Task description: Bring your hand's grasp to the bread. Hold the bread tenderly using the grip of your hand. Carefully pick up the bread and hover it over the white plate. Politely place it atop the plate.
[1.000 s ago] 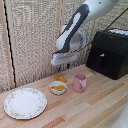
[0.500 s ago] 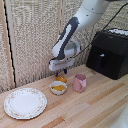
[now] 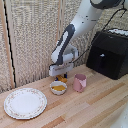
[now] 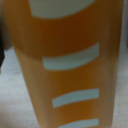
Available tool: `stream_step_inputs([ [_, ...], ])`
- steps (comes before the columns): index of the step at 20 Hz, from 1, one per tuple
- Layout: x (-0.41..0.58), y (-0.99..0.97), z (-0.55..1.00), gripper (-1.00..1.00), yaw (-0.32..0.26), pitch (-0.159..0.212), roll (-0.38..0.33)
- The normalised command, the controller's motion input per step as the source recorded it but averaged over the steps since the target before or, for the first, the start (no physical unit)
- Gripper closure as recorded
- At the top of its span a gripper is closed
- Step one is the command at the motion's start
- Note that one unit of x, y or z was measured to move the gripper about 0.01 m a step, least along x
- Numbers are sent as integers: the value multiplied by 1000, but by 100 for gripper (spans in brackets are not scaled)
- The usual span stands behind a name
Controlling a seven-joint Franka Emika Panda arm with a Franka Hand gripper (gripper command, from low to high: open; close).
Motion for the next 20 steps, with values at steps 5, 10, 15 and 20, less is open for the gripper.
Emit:
stream_step_inputs([
  [5, 155, 0, 0, 100, 0, 79, -32],
  [10, 31, 2, 113, 100, -38, 22, -7],
  [15, -19, 9, 961, 100, -107, -17, -13],
  [20, -11, 218, 1000, 100, -52, 1, -4],
])
